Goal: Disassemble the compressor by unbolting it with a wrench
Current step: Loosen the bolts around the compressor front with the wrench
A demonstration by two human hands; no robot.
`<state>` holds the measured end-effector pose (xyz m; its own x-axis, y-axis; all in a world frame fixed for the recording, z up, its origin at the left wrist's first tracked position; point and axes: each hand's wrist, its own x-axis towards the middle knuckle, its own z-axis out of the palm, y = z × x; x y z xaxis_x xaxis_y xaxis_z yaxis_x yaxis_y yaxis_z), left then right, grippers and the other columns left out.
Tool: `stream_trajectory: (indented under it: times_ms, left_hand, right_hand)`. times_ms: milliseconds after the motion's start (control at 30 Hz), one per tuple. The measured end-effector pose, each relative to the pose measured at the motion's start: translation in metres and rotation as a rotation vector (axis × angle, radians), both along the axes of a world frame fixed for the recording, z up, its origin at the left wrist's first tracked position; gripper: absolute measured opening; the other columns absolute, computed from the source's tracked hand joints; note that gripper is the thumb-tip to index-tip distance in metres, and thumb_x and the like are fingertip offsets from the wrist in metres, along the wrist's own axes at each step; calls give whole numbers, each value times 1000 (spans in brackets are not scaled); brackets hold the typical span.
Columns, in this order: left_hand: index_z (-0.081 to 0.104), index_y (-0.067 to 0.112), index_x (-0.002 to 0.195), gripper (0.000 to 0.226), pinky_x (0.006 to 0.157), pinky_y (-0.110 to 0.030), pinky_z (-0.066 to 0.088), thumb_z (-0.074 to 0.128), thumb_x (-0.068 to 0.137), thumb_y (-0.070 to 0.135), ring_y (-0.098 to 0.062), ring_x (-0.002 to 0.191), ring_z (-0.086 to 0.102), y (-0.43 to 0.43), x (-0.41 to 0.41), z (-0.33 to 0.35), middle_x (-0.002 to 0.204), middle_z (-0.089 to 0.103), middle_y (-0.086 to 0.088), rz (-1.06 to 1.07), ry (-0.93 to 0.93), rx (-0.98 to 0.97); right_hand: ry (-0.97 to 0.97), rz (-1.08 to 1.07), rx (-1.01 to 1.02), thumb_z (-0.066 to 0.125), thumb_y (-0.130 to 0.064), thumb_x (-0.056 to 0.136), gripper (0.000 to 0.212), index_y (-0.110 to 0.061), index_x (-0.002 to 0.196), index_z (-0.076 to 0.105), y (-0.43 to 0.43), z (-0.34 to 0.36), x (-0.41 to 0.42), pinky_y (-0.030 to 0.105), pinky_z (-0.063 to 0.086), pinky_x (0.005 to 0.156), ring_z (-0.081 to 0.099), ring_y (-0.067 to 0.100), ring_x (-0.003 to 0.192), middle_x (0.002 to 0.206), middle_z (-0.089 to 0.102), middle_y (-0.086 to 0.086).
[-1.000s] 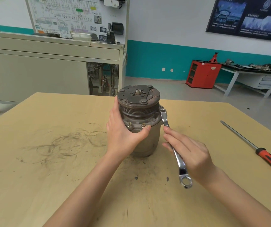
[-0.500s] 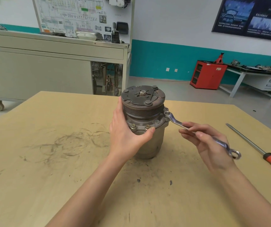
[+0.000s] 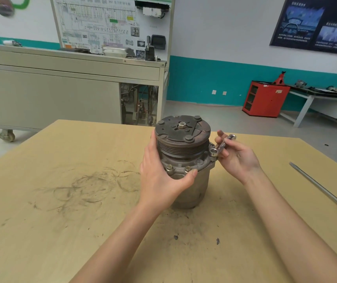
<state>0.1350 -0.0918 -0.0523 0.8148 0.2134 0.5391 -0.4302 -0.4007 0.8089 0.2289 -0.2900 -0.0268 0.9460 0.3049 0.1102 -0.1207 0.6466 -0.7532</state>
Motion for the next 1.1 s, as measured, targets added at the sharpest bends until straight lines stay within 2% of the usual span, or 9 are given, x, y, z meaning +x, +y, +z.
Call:
stream_trajectory:
  times_ms: [133, 267, 400, 467, 600, 733, 833, 933, 1100]
  left_hand:
    - [13, 30, 153, 115, 115, -49, 29, 66, 57, 64, -4, 138, 29, -1, -1, 1, 143, 30, 18, -1, 1, 0]
    - [13, 30, 153, 114, 116, -49, 28, 66, 58, 63, -2, 137, 28, -1, -1, 1, 141, 29, 21, -7, -7, -7]
    - [13, 30, 153, 115, 116, -49, 28, 67, 58, 63, -4, 139, 27, 0, -1, 1, 143, 29, 20, -11, 0, -11]
    - [13, 29, 153, 116, 116, -49, 28, 68, 57, 63, -5, 139, 28, 0, -1, 0, 146, 30, 16, -16, 5, -12]
    - [12, 30, 153, 116, 115, -49, 29, 67, 57, 64, -7, 140, 29, 0, -1, 0, 150, 30, 12, -14, 13, -7]
    - [10, 30, 153, 116, 116, -49, 29, 67, 58, 65, -6, 140, 27, 0, -2, 0, 150, 29, 13, -11, 12, 3]
    - [11, 30, 153, 116, 116, -50, 28, 66, 58, 66, -3, 136, 27, 0, -2, 1, 142, 28, 19, -2, 3, 10]
    - [10, 31, 154, 117, 115, -50, 29, 67, 58, 66, -4, 136, 29, 0, -2, 1, 138, 28, 21, -4, 4, 15]
    - [10, 32, 153, 116, 116, -48, 28, 67, 58, 66, -3, 136, 28, 1, -2, 1, 139, 28, 22, -11, 3, 6]
  right_hand:
    - [-4, -7, -148, 35, -11, 98, 23, -9, 110, 54, -1, 12, 4, 18, 45, 46, 49, 9, 45, 73, 65, 8]
    - [-3, 10, -252, 30, -17, 103, 26, -12, 109, 55, 3, 26, 4, 16, 44, 41, 56, 10, 45, 64, 64, 6]
    - [5, -71, -28, 34, -20, 102, 22, -13, 101, 55, 4, 39, -4, 14, 45, 42, 55, 8, 46, 60, 62, 3]
    - [-50, -251, -8, 39, -21, 102, 20, -12, 92, 53, 5, 48, -16, 15, 47, 45, 58, 9, 49, 62, 65, 3]
    - [-397, -718, -295, 46, -21, 100, 17, -11, 88, 51, 4, 48, -60, 22, 54, 55, 68, 19, 59, 72, 72, 5]
    - [-1015, -919, -611, 55, -27, 96, 18, -12, 96, 65, 5, 20, -108, 25, 57, 71, 72, 16, 82, 92, 74, -5]
    - [-1511, -1147, -1105, 65, -21, 88, 30, 7, 97, 70, 11, -1, -119, 27, 58, 74, 71, 20, 90, 100, 70, 18]
    - [-1646, -1235, -1305, 69, -18, 83, 29, 10, 90, 72, 20, -14, -121, 30, 60, 60, 73, 23, 79, 97, 70, 21]
    - [-1679, -1269, -1391, 65, -18, 87, 25, 6, 85, 74, 23, -27, -123, 24, 58, 61, 72, 19, 70, 94, 72, 19]
